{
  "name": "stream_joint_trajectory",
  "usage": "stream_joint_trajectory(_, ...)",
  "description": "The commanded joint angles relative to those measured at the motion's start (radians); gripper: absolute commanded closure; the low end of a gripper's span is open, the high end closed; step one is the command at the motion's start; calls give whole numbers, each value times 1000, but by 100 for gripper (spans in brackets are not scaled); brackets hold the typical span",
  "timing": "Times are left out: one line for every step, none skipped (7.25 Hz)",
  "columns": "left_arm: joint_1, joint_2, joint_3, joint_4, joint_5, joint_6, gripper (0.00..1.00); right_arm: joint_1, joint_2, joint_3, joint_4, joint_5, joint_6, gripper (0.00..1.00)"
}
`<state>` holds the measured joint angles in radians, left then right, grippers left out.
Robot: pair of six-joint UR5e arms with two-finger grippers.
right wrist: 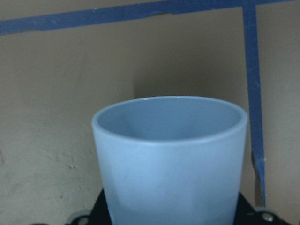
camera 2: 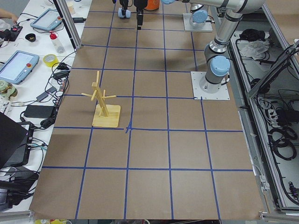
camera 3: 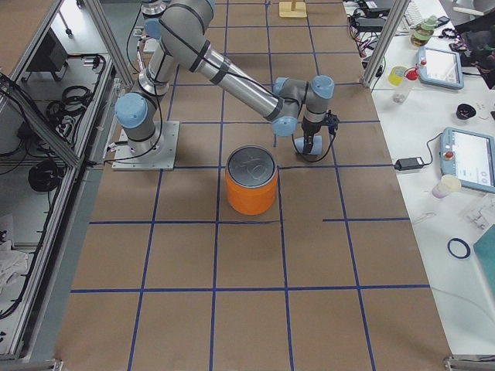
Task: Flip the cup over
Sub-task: 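Carry the cup with the right gripper toward the table's middle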
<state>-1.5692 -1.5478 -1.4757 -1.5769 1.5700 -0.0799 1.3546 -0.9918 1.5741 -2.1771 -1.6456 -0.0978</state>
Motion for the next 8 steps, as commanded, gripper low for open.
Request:
stream_joint_trajectory(0, 0, 0, 0, -1, 0, 0, 33, -51, -12, -6, 138, -101, 75)
stream_joint_trajectory(0, 0, 0, 0, 1, 0, 0, 108, -44, -63, 3, 150, -202, 75)
stream_joint_trajectory(0, 0, 0, 0, 1, 2, 0, 206, -27, -95, 6, 136, -244, 75)
stream_joint_trajectory(0, 2, 0, 0, -1, 6, 0, 281, -2, -104, -3, 145, -335, 74)
stream_joint_trajectory(1, 2, 2, 0, 1, 8, 0, 355, 8, -121, -7, 150, -494, 73)
stream_joint_trajectory(2, 2, 2, 0, 1, 8, 0, 455, 22, -137, -6, 94, -675, 69)
stream_joint_trajectory(2, 2, 2, 0, 2, 8, 0, 524, 45, -149, -19, 51, -739, 70)
stream_joint_trajectory(3, 2, 3, 0, 4, 8, 0, 563, 64, -167, -47, 49, -825, 70)
